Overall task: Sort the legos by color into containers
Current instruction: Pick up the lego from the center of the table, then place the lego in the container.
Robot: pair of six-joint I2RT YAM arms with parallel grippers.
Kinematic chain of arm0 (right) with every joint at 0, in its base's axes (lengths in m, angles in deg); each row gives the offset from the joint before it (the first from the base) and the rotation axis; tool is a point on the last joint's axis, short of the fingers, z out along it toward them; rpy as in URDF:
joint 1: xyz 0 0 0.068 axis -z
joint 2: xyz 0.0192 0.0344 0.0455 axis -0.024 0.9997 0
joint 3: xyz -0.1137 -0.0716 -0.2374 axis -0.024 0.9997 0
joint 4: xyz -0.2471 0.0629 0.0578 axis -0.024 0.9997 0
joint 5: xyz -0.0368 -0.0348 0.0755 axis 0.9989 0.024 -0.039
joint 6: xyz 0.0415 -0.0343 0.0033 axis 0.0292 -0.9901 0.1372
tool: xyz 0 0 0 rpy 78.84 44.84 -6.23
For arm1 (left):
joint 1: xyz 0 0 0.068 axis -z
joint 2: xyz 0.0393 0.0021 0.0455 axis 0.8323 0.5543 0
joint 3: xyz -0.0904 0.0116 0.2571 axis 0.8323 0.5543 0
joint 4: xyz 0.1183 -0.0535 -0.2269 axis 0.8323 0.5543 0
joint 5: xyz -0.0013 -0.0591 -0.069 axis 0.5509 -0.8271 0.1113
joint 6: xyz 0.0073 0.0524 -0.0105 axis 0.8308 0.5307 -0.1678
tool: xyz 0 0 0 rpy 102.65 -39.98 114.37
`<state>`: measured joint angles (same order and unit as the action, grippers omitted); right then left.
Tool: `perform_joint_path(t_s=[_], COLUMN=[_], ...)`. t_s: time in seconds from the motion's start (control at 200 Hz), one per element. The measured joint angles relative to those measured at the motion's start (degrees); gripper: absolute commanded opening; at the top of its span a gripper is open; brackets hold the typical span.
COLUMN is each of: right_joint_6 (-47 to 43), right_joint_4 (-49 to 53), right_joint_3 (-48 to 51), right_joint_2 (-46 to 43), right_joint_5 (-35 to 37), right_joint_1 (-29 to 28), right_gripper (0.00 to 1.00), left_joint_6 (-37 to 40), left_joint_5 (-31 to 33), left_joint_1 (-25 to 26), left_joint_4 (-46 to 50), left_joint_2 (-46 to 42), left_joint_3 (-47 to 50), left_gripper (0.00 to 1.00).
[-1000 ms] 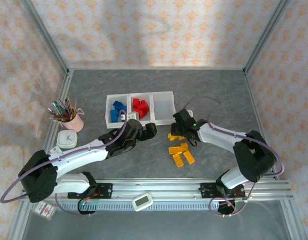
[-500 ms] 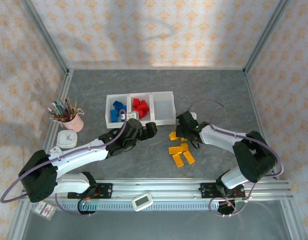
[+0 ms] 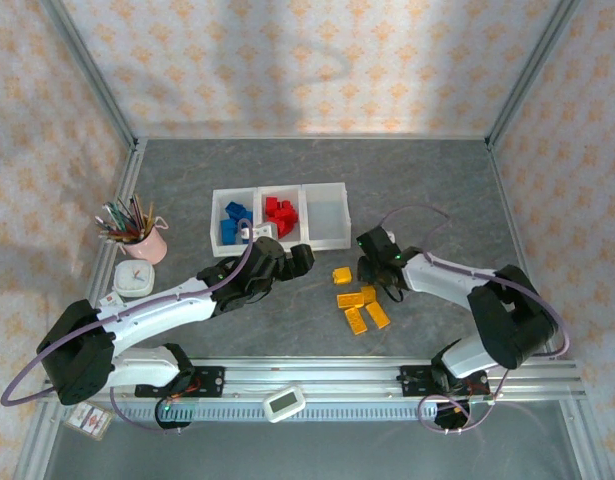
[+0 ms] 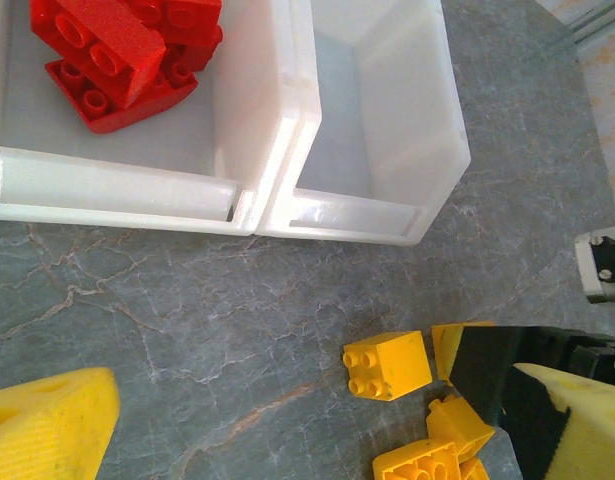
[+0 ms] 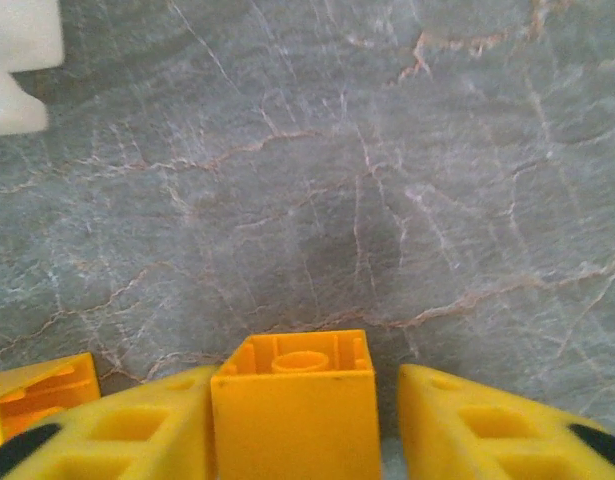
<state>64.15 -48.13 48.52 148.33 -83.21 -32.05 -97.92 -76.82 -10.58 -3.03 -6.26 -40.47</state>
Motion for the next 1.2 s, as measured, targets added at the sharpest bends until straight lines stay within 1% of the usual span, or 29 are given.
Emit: perform_joint_path(t_s=[0.07,0.11,0.34,0.45,0.516,0.636,0.821,0.876,0.946,1.021,1.116,1.201], right_joint_6=[-0.24,-0.55,-2.16,-3.1,-3.54,-4.76,-6.51,-7.32,-8.0,-8.57,-8.94,-9.09], right_joint_4=[0.04,0.09,1.6,1.27,1.01,-0.55,-1.77,-1.66,-1.33,-1.27,-0.92,-1.11], right_joint_3=[-0.35,-0.87,-8.59,-13.94,-18.03,-26.29,-35.12,-37.11,-39.45,-40.19,-40.11,-37.42], right_joint_2=[0.35,0.35,-0.22,0.15,1.81,8.59,19.52,21.86,24.09,24.44,23.41,20.04], right_joint_5=[-0.28,-0.44,-0.44,-0.81,-0.85,-0.37,1.14,1.99,2.8,3.17,3.26,3.26], right_joint_1=[0.0,0.0,0.0,-0.17,-0.57,-2.12,-2.93,-2.91,-2.91,-2.91,-2.91,-3.19], right_gripper=[0.34,0.33,0.33,0.33,0.33,0.33,0.41,0.49,0.52,0.55,0.56,0.59], left_joint_6=[0.02,0.02,0.52,1.36,1.49,2.21,2.93,3.21,3.41,3.85,4.15,4.17], left_joint_5=[0.0,0.02,1.46,1.84,2.01,2.38,2.99,2.99,3.02,2.99,2.97,2.78], left_joint_1=[0.0,0.0,-0.15,-1.79,-3.34,-6.12,-8.66,-9.09,-9.18,-9.18,-9.18,-9.16], left_joint_4=[0.22,0.52,1.36,2.47,2.82,3.54,3.93,3.96,3.96,3.98,4.02,4.31], left_joint_2=[0.0,0.0,-1.01,-2.34,-3.02,-4.17,-4.92,-4.92,-4.92,-4.92,-4.92,-5.05], left_joint_3=[0.0,-0.11,-1.4,-2.6,-2.93,-2.95,-2.95,-2.93,-2.95,-2.95,-2.95,-2.93], left_gripper=[0.99,0.99,0.99,0.99,0.99,0.99,0.99,0.99,0.99,0.99,0.99,0.99])
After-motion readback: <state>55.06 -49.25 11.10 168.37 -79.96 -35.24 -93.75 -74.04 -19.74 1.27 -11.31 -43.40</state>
